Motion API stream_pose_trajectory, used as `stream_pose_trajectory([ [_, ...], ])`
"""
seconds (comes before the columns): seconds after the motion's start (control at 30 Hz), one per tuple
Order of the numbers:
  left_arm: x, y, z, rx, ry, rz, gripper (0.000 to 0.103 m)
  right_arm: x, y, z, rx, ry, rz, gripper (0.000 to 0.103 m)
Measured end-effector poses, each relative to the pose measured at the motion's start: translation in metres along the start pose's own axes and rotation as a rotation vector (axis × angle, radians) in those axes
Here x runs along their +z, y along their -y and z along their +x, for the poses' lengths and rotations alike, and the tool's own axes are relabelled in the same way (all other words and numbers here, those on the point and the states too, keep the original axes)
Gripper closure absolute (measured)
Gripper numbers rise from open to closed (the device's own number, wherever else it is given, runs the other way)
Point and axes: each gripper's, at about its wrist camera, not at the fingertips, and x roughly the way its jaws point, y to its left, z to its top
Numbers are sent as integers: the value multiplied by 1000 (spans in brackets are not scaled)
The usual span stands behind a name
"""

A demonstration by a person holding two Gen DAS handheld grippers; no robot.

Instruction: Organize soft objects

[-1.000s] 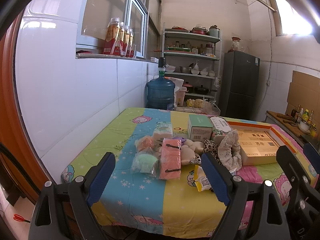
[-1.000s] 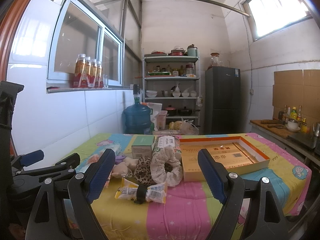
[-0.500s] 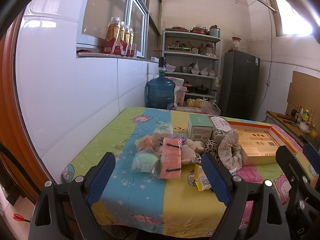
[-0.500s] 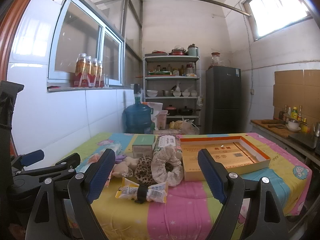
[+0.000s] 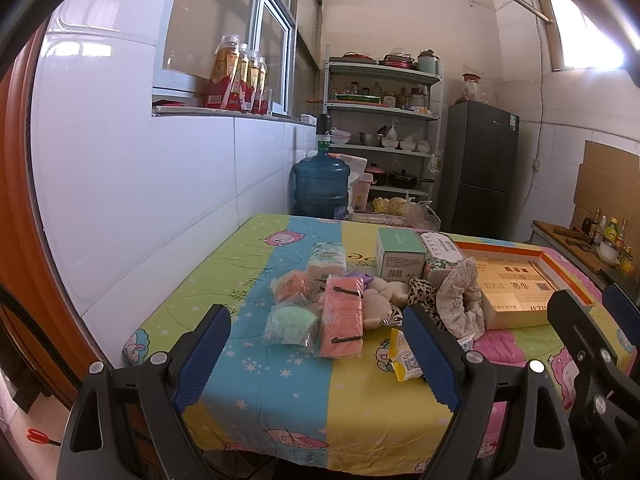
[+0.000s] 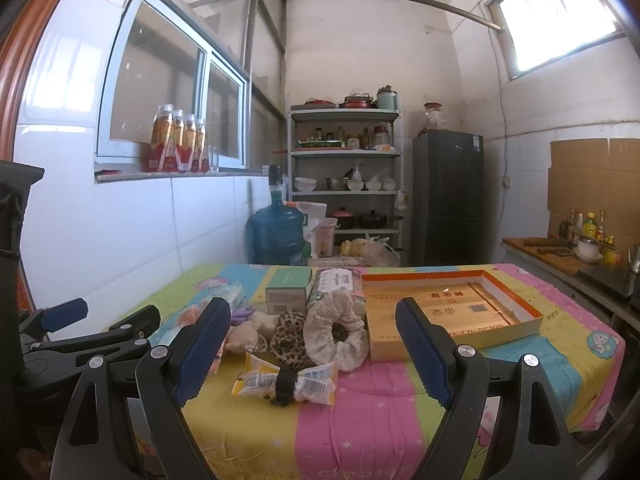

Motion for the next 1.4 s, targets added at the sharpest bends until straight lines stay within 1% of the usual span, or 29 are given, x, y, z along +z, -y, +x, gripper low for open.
stream_pose_trajectory([
  [0.57, -4, 4, -1, -7, 1, 6, 15, -1, 0, 2, 2, -3, 0, 17],
  [0.87, -3, 3, 6, -8, -7, 15, 15, -4, 1, 9, 8, -14, 0, 17],
  [1.0, -3, -1, 16, 1, -11, 19, 15, -6, 7, 21, 11, -31, 1, 17],
  [1.1, -5, -8, 29, -8, -18, 15, 15, -7, 16, 34, 11, -52, 16, 17],
  [1.27, -8, -17, 53, -33, -27, 0, 15, -13, 32, 71, 21, -113, 20, 17],
  [1.4, -8, -27, 78, -46, -70, -38, 15, -16, 32, 106, 66, -171, -17, 17],
])
